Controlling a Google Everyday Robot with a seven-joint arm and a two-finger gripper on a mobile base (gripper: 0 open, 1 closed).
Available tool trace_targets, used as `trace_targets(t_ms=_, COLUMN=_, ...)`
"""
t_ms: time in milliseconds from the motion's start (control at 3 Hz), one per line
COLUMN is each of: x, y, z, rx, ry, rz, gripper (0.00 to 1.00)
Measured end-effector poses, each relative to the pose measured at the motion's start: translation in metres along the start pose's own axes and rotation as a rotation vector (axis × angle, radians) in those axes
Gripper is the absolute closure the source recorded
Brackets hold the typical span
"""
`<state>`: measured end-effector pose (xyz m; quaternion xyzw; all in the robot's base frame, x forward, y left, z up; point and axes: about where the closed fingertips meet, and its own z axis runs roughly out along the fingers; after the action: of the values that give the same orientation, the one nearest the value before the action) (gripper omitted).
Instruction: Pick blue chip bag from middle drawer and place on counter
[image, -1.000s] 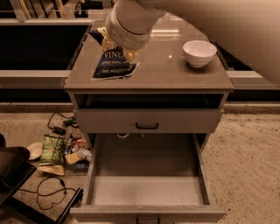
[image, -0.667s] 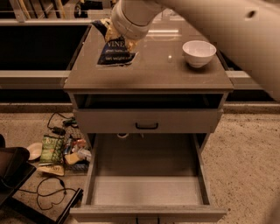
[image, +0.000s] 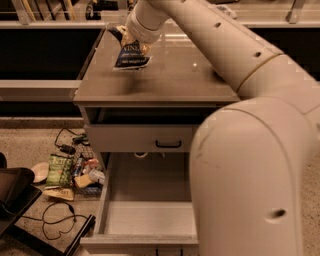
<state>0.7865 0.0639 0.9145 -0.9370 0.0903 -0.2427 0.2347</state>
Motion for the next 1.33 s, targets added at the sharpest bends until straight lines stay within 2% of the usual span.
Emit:
trace_targets(t_ms=333, x=0.021, y=-0.007, z=-0.011, rx=0.028, ry=0.04, rz=0.014, gripper=0.73)
trace_targets(t_ms=1333, x=0.017, y=-0.007, z=0.0, rx=0.023, ry=0.025, rz=0.013, gripper=0.04)
